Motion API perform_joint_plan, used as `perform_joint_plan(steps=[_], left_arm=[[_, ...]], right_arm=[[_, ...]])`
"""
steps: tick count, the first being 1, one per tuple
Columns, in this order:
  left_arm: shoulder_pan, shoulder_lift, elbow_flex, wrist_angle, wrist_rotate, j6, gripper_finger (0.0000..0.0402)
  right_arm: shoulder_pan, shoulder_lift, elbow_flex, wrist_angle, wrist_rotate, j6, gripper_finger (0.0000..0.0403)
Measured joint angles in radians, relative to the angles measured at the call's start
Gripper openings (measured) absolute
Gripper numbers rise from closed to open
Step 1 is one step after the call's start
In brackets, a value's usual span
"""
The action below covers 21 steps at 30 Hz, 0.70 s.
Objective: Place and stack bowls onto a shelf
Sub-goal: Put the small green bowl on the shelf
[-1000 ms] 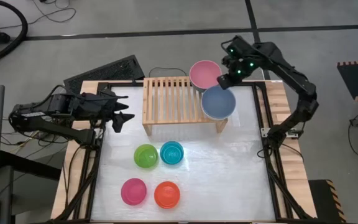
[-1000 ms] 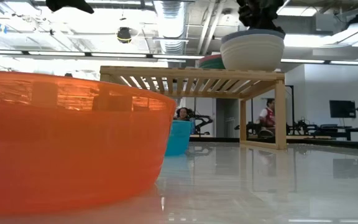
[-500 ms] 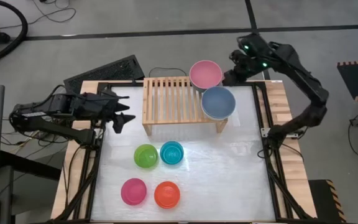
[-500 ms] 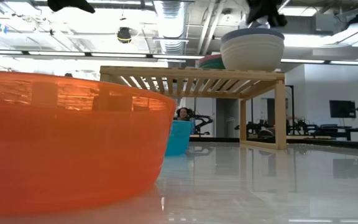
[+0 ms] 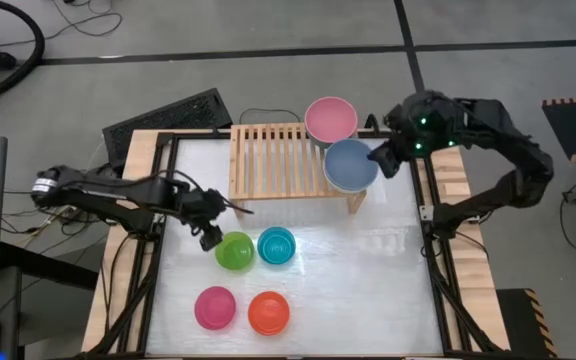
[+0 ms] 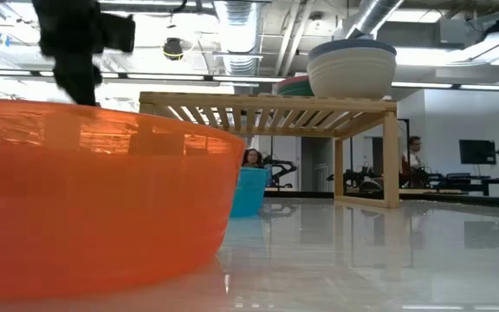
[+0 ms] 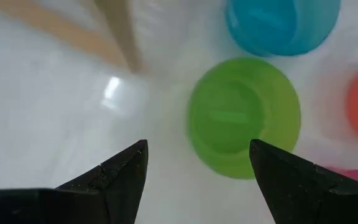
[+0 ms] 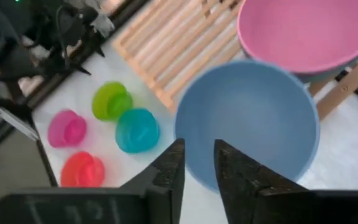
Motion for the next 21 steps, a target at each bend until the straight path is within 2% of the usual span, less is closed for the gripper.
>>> perform_joint_plan(steps=[4, 8, 13, 21], left_arm=[[0.026, -0.009, -0.141, 0.166, 0.038, 0.002, 0.0265], [0.049, -0.014, -0.214, 0.276, 0.055, 0.022, 0.0265], [0.054, 0.006, -0.283, 0.275, 0.018, 0.048, 0.0265], [0.050, 0.026, -0.329, 0.359, 0.065, 0.003, 0.0265]], right_arm=[[0.049, 0.025, 0.000, -0.043, 0.025, 0.020, 0.0145], [0.068, 0.055, 0.000, -0.048, 0.045, 0.038, 0.0168], [0.067, 0.079, 0.000, -0.048, 0.046, 0.040, 0.0175], [0.071, 0.076, 0.000, -0.078, 0.045, 0.090, 0.0169]])
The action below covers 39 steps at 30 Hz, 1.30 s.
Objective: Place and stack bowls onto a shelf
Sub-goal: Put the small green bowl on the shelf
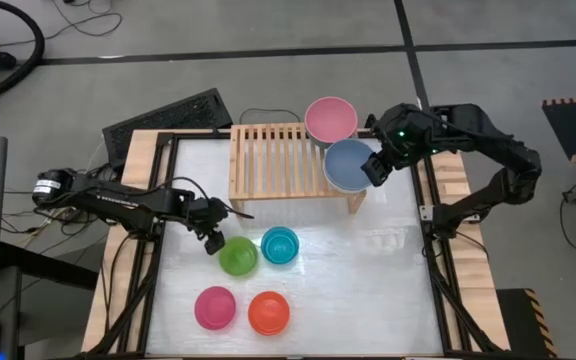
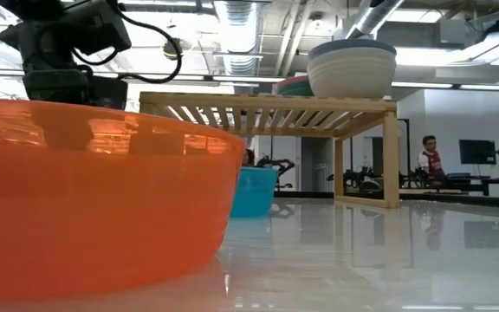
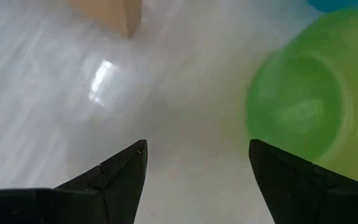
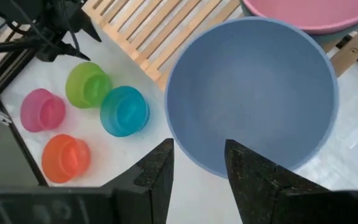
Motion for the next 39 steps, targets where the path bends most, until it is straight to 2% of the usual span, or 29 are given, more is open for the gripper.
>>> perform_joint_plan(steps=[14, 19, 26, 31, 35, 39], left_arm=[[-0.008, -0.121, 0.002, 0.003, 0.014, -0.239, 0.0265], [-0.061, -0.047, -0.009, -0.001, 0.017, -0.249, 0.0244], [-0.090, 0.064, -0.009, 0.080, 0.014, -0.248, 0.0199], [-0.089, 0.089, -0.008, 0.114, 0.070, -0.270, 0.0181], [-0.089, 0.064, 0.000, 0.089, 0.091, -0.287, 0.0182], [-0.082, -0.003, 0.002, 0.075, 0.033, -0.301, 0.0209]], right_arm=[[0.000, -0.008, 0.000, -0.024, 0.000, 0.009, 0.0168], [0.001, -0.008, 0.000, -0.025, 0.000, 0.007, 0.0168], [0.020, -0.008, 0.000, -0.034, -0.001, 0.001, 0.0168], [0.019, -0.008, 0.000, -0.035, -0.001, -0.001, 0.0168], [0.019, -0.008, 0.000, -0.035, -0.001, 0.000, 0.0168], [0.019, -0.008, 0.000, -0.035, -0.002, -0.001, 0.0168]])
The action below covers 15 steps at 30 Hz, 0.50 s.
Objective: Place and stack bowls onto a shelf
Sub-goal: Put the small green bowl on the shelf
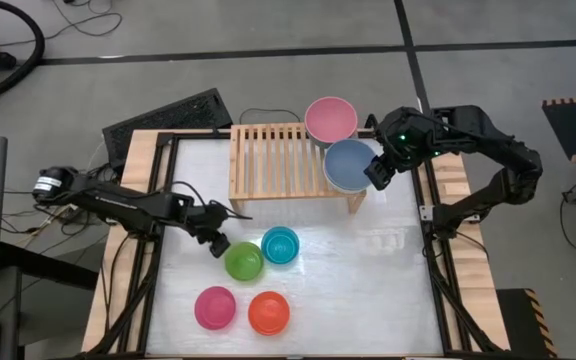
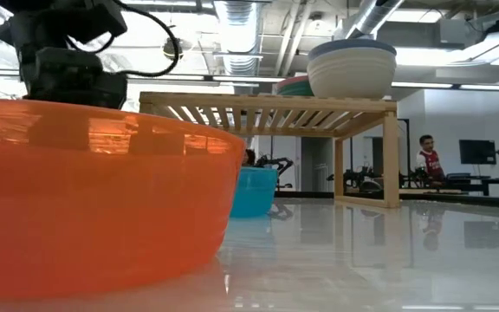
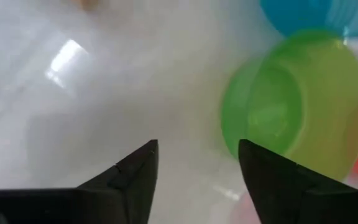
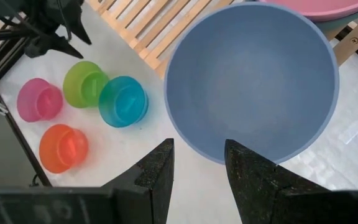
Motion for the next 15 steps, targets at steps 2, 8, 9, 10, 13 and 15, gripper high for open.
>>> perform_joint_plan(steps=[2, 8, 9, 10, 13, 15], left_arm=[[0.003, -0.039, 0.000, -0.008, -0.037, -0.019, 0.0233], [-0.024, -0.043, -0.006, 0.040, -0.064, -0.049, 0.0295], [-0.033, -0.026, -0.007, 0.042, -0.064, -0.050, 0.0300], [-0.040, -0.007, -0.008, 0.045, -0.065, -0.055, 0.0302], [-0.050, 0.047, -0.008, 0.077, -0.072, -0.072, 0.0304], [-0.050, 0.079, -0.008, 0.081, -0.073, -0.065, 0.0304]], right_arm=[[0.000, 0.000, 0.000, 0.000, 0.000, 0.000, 0.0168], [0.000, 0.000, 0.000, -0.001, 0.000, 0.000, 0.0168], [0.000, 0.000, 0.000, -0.001, 0.000, 0.000, 0.0168], [0.000, 0.000, 0.000, -0.002, 0.000, 0.000, 0.0168], [0.000, 0.000, 0.000, -0.002, 0.000, 0.000, 0.0168], [0.000, 0.000, 0.000, -0.001, 0.000, 0.000, 0.0168]])
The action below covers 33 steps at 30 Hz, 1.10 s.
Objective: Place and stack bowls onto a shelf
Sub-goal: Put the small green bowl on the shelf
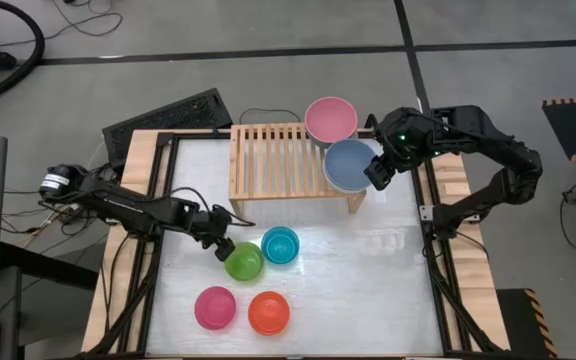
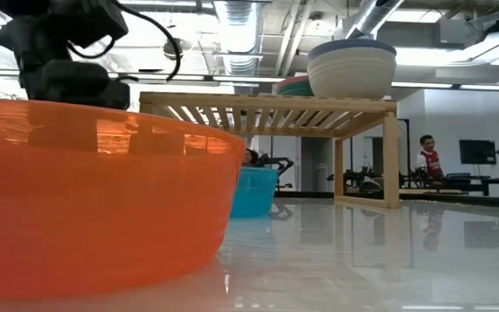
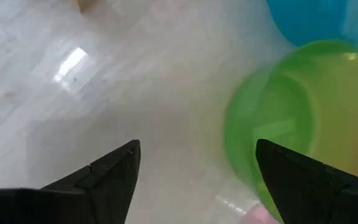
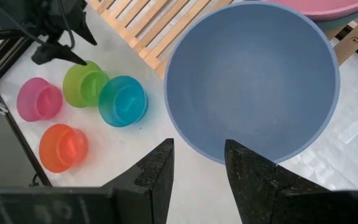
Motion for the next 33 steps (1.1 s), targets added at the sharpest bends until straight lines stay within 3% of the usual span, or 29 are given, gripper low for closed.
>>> perform_joint_plan(steps=[3, 6, 16, 23, 28, 33], left_arm=[[0.000, 0.038, 0.000, 0.021, 0.011, 0.025, 0.0294], [-0.006, 0.076, 0.000, 0.046, 0.040, 0.032, 0.0258], [-0.017, 0.110, 0.000, 0.065, 0.073, 0.026, 0.0020], [-0.016, -0.029, 0.022, 0.010, 0.081, -0.048, 0.0001], [-0.016, -0.156, 0.112, -0.162, 0.076, -0.098, 0.0000], [-0.016, -0.248, 0.255, -0.351, 0.003, -0.137, 0.0000]], right_arm=[[0.000, 0.000, 0.000, 0.002, 0.000, 0.000, 0.0168], [0.000, 0.000, 0.000, 0.002, 0.000, 0.006, 0.0168], [0.001, 0.005, 0.000, 0.019, -0.001, 0.034, 0.0168], [0.027, 0.025, -0.005, 0.139, -0.002, 0.019, 0.0168], [0.080, 0.053, -0.004, 0.235, -0.002, -0.009, 0.0168], [0.145, 0.095, -0.005, 0.341, -0.002, -0.018, 0.0168]])
